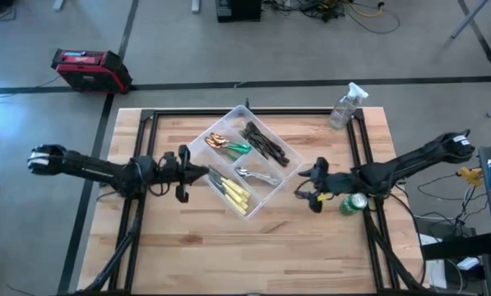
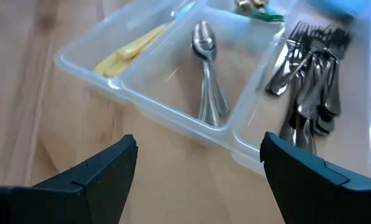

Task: Sort silverware
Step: Return to Home Position

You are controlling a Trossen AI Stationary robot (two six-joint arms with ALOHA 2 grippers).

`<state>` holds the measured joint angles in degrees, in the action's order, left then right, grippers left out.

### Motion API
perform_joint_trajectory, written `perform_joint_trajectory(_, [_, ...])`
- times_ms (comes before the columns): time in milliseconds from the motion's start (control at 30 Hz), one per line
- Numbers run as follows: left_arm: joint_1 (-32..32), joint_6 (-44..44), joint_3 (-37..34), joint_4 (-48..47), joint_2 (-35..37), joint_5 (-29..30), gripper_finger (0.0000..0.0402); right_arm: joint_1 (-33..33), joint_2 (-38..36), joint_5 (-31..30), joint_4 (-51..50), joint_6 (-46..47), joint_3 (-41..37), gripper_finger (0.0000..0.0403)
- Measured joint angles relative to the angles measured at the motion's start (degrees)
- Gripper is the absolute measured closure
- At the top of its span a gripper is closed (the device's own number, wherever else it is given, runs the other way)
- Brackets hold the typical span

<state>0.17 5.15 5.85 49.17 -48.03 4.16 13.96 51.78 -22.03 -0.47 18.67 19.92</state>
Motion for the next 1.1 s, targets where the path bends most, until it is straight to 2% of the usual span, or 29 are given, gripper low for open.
perform_joint_trajectory(167, [9.52, 2.88, 0.00, -0.11, 0.24, -9.73, 0.0402, -0.64, -11.55, 1.50, 5.60, 1.06, -7.59, 0.0089])
perform_joint_trajectory(333, [14.51, 3.75, -0.02, -5.62, 2.18, -9.86, 0.0402, -0.64, -21.87, 1.52, 10.27, 1.05, -13.59, 0.0089])
perform_joint_trajectory(467, [14.76, 3.81, -0.17, -10.14, 6.05, -9.58, 0.0402, -0.62, -28.54, 1.52, 10.57, 0.79, -16.94, 0.0089])
perform_joint_trajectory(633, [13.59, 3.97, -0.17, -19.96, 15.03, -9.84, 0.0402, -0.64, -37.13, 1.51, 10.56, -0.51, -18.85, 0.0089])
perform_joint_trajectory(800, [12.53, 3.98, -0.18, -31.76, 27.06, -9.35, 0.0402, -0.64, -45.63, 4.51, 9.04, -2.00, -18.86, 0.0089])
perform_joint_trajectory(933, [11.32, 3.82, -0.39, -39.66, 37.05, -9.16, 0.0402, -0.64, -51.82, 4.54, 5.56, -2.07, -18.86, 0.0089])
perform_joint_trajectory(1067, [9.88, 2.97, -0.44, -49.55, 47.54, -6.88, 0.0402, -0.88, -51.54, 4.35, 5.32, -2.15, -19.28, 0.0089])
perform_joint_trajectory(1100, [9.47, 3.04, -0.40, -50.85, 48.10, -6.32, 0.0402, -1.05, -51.42, 4.06, 4.92, -1.88, -19.34, 0.0089])
